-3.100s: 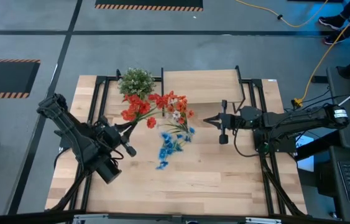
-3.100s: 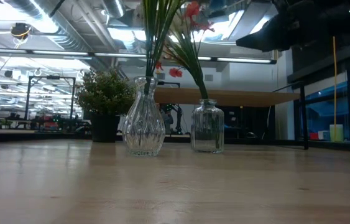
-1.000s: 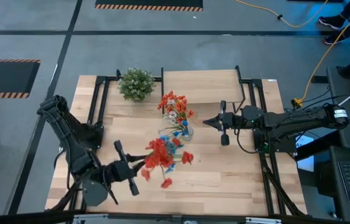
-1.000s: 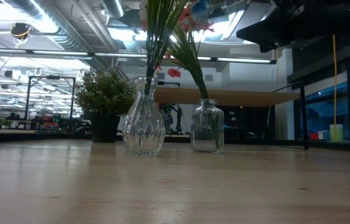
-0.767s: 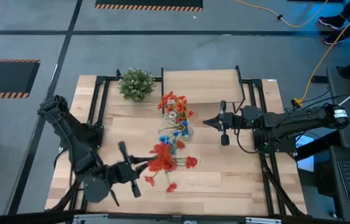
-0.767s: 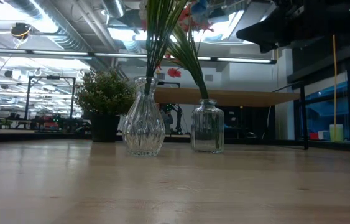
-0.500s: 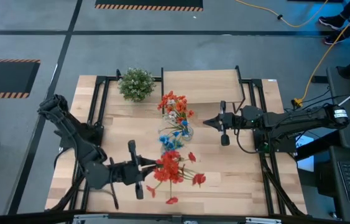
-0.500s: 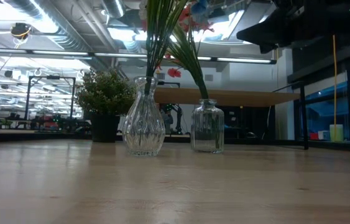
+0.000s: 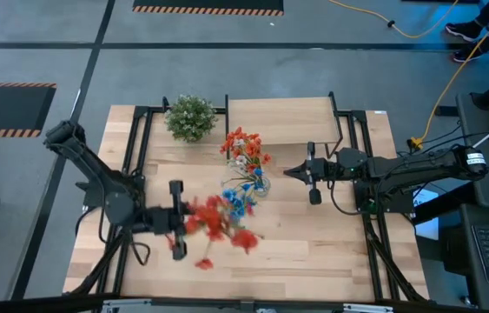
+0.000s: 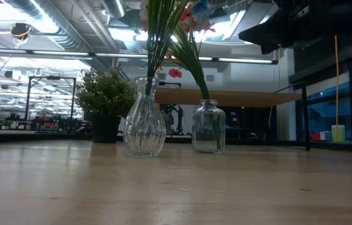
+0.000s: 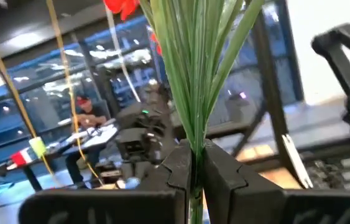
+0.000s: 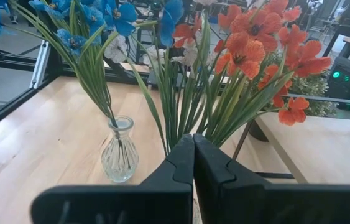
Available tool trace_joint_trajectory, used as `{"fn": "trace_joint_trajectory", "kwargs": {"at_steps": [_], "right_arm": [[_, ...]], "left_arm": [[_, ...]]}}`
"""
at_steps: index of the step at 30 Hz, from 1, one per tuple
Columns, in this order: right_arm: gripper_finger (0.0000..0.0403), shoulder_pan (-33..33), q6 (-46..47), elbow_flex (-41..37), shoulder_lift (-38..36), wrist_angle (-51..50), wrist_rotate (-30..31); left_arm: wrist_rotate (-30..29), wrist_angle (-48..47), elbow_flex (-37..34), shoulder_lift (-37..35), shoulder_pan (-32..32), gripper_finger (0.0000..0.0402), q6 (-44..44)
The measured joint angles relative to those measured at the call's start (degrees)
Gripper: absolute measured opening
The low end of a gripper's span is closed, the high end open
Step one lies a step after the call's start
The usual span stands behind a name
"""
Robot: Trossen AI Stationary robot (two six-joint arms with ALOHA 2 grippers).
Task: Pick and place flowers into a vace then onto a shelf
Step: Put the orange flowers into the bottom transparent vase
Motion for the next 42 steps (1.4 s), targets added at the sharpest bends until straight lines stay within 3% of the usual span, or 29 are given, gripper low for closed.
{"fn": "trace_joint_trajectory", "kwargs": {"at_steps": [6,12,16,26,30,42], "right_arm": [[0.0004,0.0,-0.1,0.0,0.0,0.0,0.0],[0.0004,0.0,-0.2,0.0,0.0,0.3,0.0],[0.0004,0.0,-0.3,0.0,0.0,0.4,0.0],[0.0004,0.0,-0.3,0.0,0.0,0.8,0.0],[0.0004,0.0,-0.3,0.0,0.0,0.8,0.0],[0.0004,0.0,-0.5,0.0,0.0,0.3,0.0]], "left_arm": [[4.6,17.2,-14.3,-5.9,1.7,0.002,4.4],[11.7,39.7,-27.8,-6.4,5.4,0.002,6.7],[14.9,45.3,-32.4,-5.4,8.9,0.002,4.1],[23.4,48.9,-33.7,1.3,18.3,0.002,-4.6],[27.1,55.3,-33.8,6.1,19.9,0.002,-5.8],[26.4,58.4,-30.3,15.5,20.6,0.002,-6.5]]}}
